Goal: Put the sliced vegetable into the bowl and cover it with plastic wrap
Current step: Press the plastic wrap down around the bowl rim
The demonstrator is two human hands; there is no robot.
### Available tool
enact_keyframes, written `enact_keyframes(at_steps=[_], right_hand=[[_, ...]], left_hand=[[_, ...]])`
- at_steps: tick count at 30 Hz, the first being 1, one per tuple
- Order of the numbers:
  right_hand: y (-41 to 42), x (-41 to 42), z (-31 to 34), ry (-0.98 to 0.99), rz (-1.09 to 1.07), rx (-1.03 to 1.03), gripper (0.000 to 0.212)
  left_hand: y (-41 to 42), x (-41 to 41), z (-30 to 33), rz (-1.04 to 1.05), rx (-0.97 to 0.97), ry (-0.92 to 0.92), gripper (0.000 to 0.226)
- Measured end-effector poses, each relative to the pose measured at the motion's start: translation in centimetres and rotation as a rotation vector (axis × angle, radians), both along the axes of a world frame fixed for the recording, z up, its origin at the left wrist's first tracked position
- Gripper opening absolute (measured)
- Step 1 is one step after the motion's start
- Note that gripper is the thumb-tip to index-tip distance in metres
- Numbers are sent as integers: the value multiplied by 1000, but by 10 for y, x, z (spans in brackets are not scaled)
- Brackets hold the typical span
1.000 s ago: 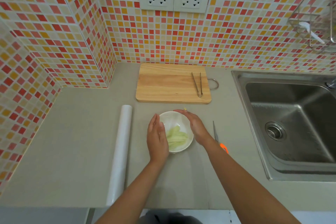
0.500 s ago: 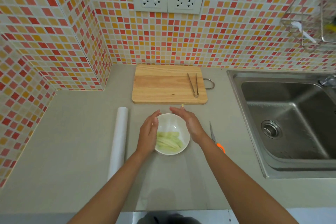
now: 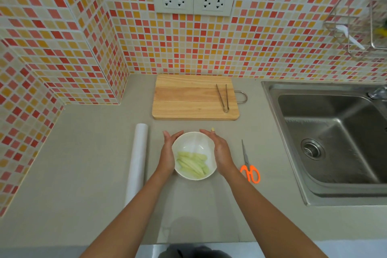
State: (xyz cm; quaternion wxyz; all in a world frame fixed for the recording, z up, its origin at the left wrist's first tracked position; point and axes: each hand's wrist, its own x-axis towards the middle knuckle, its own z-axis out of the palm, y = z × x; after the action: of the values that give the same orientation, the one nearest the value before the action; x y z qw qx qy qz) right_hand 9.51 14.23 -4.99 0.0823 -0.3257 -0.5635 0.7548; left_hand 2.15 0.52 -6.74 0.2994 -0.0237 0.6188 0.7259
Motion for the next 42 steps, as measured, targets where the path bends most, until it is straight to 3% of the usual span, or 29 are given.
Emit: enact_keyframes(at_steps=[3, 5, 7, 13, 15, 18, 20, 29, 33, 36, 42], right_hand=[[-7, 7, -3, -17, -193, -8, 38], [-6, 13, -3, -37, -314, 68, 41], [5, 12, 0, -4, -348, 169, 43], [32, -16, 17, -18, 234, 79, 45], [30, -17, 13, -59, 325, 52, 46], [23, -7, 2, -61, 244, 10, 38], [14, 0, -9, -47, 146, -31, 34], [1, 18, -21, -52, -99, 68, 50], [20, 1, -6, -11, -235, 75, 51], [24, -12, 1, 21, -170, 61, 51], [5, -11, -10, 31, -52, -112, 45]], left_hand=[[2, 1, 6, 253, -117, 80, 75], [1, 7, 13, 470, -117, 100, 70], [-3, 23, 13, 552, -105, 110, 68], [7, 96, -4, 467, -42, 67, 70], [15, 95, -2, 475, -41, 74, 64], [18, 73, 1, 536, -37, 28, 49], [16, 55, 1, 505, -28, 8, 50], [6, -11, 5, 39, -55, 78, 76], [5, -19, 11, 281, 25, 53, 72], [7, 12, 5, 433, 83, 89, 70], [26, 39, -6, 512, 55, 120, 55]])
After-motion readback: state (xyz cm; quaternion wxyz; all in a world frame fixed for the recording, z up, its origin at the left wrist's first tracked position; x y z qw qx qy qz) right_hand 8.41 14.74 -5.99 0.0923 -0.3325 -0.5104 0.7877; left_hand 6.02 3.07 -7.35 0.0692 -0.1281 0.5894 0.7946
